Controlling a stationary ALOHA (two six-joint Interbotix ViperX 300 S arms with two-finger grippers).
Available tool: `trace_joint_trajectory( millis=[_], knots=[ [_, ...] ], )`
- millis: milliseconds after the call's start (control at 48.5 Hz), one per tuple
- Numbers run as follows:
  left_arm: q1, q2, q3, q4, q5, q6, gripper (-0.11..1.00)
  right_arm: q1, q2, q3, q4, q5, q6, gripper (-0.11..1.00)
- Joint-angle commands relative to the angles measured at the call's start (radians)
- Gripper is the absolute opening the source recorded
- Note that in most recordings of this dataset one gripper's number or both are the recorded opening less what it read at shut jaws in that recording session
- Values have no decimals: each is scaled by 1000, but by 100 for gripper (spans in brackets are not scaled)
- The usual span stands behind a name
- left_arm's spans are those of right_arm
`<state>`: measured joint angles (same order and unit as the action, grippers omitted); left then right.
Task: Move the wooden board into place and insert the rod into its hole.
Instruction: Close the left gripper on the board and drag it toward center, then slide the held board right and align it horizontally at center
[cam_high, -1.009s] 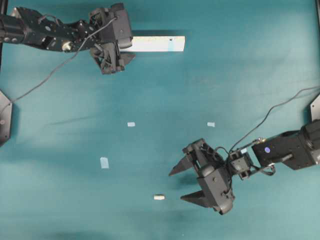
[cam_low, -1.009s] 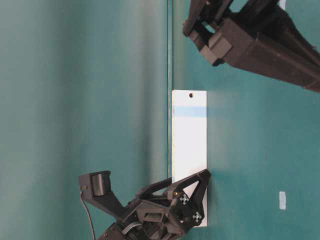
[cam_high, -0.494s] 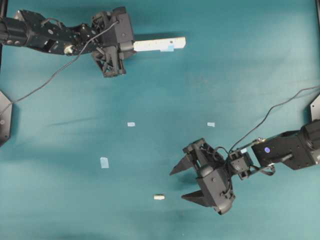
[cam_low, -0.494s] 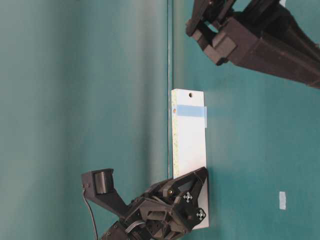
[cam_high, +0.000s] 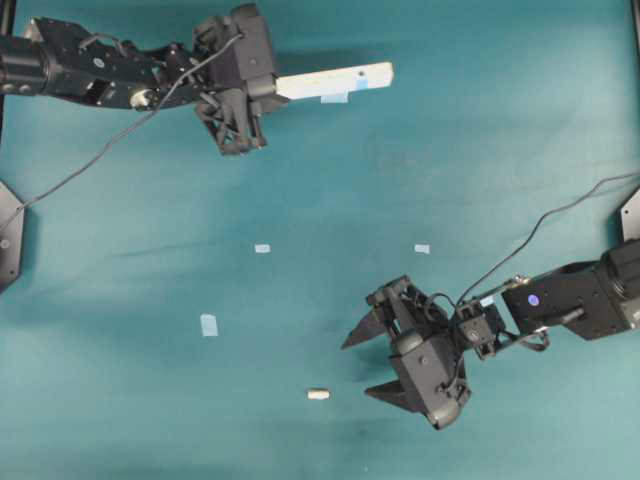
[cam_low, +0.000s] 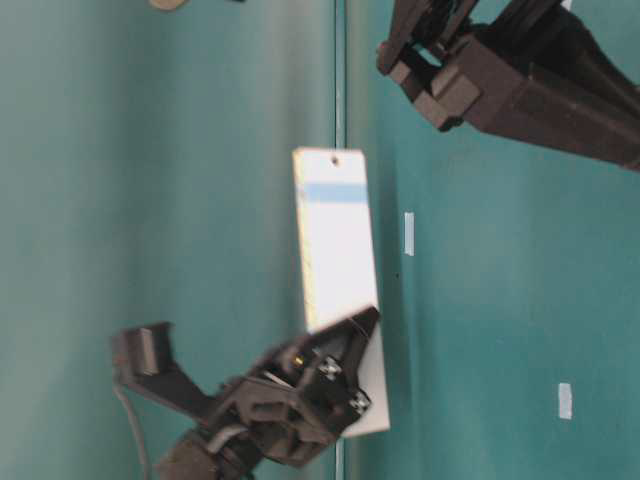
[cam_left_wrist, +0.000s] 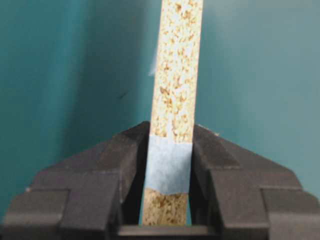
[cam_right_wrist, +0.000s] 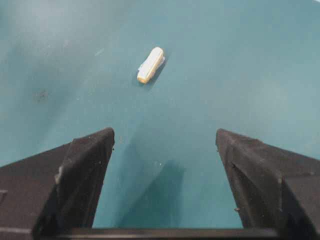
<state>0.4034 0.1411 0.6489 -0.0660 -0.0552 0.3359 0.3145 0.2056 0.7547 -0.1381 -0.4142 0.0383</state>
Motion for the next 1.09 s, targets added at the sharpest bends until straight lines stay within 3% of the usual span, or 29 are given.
trace_joint_trajectory(
  millis=[0,165,494,824,1071],
  knots=[
    [-52,-43,-40,0,37,-23,22,3,-35,-17,0,5,0,90],
    [-143,-34,-63,-3,66,-75,22,3,-35,-17,0,17,0,90],
    [-287,18,-84,-3,38,-272,22,2,-34,-17,0,18,0,90],
    [-383,60,-107,-3,32,-379,22,3,-35,-18,0,20,0,90],
    [-408,81,-112,-3,34,-388,22,3,-35,-18,2,18,0,90]
  ],
)
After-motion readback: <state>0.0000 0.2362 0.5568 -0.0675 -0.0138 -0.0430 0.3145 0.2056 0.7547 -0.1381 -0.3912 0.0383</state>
